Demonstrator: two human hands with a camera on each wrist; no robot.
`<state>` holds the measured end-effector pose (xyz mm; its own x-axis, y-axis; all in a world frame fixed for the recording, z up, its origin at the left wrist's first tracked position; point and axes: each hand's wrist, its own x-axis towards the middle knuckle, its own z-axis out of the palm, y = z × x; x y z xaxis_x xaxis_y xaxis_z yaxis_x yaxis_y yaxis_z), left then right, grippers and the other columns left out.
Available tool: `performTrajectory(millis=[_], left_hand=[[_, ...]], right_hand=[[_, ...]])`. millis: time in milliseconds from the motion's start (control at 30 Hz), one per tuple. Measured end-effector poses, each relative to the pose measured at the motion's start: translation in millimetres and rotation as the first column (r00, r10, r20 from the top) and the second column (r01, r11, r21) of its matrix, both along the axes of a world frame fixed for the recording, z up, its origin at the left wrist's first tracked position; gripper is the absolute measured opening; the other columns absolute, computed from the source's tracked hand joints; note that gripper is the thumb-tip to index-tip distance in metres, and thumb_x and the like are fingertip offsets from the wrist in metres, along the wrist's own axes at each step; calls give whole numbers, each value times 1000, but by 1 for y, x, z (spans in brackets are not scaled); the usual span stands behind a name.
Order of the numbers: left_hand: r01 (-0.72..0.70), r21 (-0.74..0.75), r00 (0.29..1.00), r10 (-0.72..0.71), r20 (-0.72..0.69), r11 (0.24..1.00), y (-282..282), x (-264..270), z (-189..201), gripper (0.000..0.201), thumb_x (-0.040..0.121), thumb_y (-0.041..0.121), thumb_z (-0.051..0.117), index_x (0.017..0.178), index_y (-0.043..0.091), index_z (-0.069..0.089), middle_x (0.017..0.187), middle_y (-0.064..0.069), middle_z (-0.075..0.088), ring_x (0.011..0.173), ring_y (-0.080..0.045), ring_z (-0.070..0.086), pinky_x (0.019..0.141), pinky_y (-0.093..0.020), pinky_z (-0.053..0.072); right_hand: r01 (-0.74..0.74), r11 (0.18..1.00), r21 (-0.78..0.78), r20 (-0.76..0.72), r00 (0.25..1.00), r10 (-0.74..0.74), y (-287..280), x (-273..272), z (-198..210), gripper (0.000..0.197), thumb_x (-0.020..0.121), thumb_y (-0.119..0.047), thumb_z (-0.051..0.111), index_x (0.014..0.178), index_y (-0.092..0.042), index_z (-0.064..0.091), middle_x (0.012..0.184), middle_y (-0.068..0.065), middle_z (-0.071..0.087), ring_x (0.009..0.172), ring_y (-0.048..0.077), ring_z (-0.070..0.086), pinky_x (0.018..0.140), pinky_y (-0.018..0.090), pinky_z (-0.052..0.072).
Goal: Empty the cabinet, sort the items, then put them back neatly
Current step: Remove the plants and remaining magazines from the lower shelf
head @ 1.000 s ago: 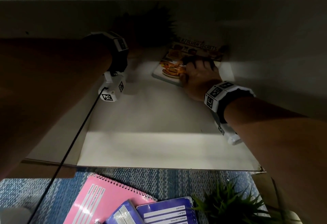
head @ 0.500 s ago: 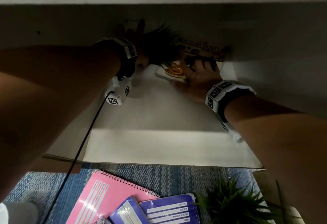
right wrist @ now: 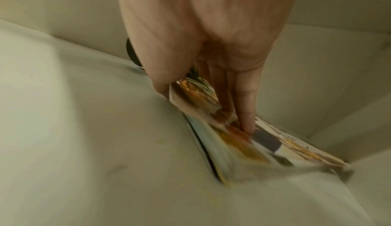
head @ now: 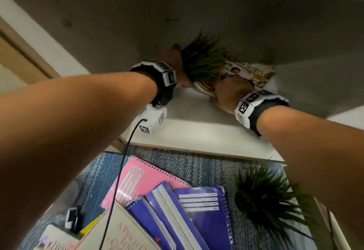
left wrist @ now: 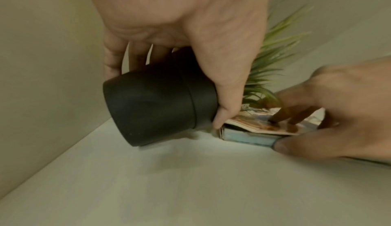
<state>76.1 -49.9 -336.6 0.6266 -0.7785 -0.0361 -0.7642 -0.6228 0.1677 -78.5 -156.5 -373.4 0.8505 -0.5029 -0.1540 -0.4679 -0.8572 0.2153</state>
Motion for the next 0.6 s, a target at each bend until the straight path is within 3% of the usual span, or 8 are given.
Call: performTrajectory(millis=[133,267,400,467,600], left_hand=[[-20,-56,999,18,-38,998,49,-36,14,97,49,63,79,126,15,44,115,-11,65,105,-38,64,88,-45,54],[8,-19,999,-9,-36,1000,106,-72,44,98,62,68,77,135,17,38,111,-8,67,98,-35,66,77,-38,54],[-25,-27,997,23,-78,999,177,-93,70,100,57,68,79,132,17,37,106,-9,68,94,-35,66,69,-33,46],[-39,-40,993,35,-112,998,216,-100,80,97,55,66,80,128,18,37,102,-8,69,91,-34,67,69,-32,49],[-113,-76,971,94,-218,991,297,-124,88,89,52,61,82,122,22,42,100,-4,71,91,-31,68,76,-37,56]], right_hand=[[-57,998,7,-125,991,57,39,-18,8,51,91,-46,58,121,-5,61,117,17,64,104,35,63,83,36,55],[-149,985,84,-206,965,163,66,-51,15,28,94,-27,52,113,-10,63,115,11,67,104,30,65,85,32,53],[-256,967,-8,-294,924,242,98,-73,25,34,98,-8,40,131,0,46,115,14,69,103,31,68,78,33,51],[-309,950,-51,-307,910,280,115,-78,38,41,98,-6,39,138,5,39,116,16,67,101,32,68,77,35,52],[-394,918,-42,-226,899,375,151,-83,87,38,96,-8,39,133,1,34,80,10,61,65,31,57,61,38,52]])
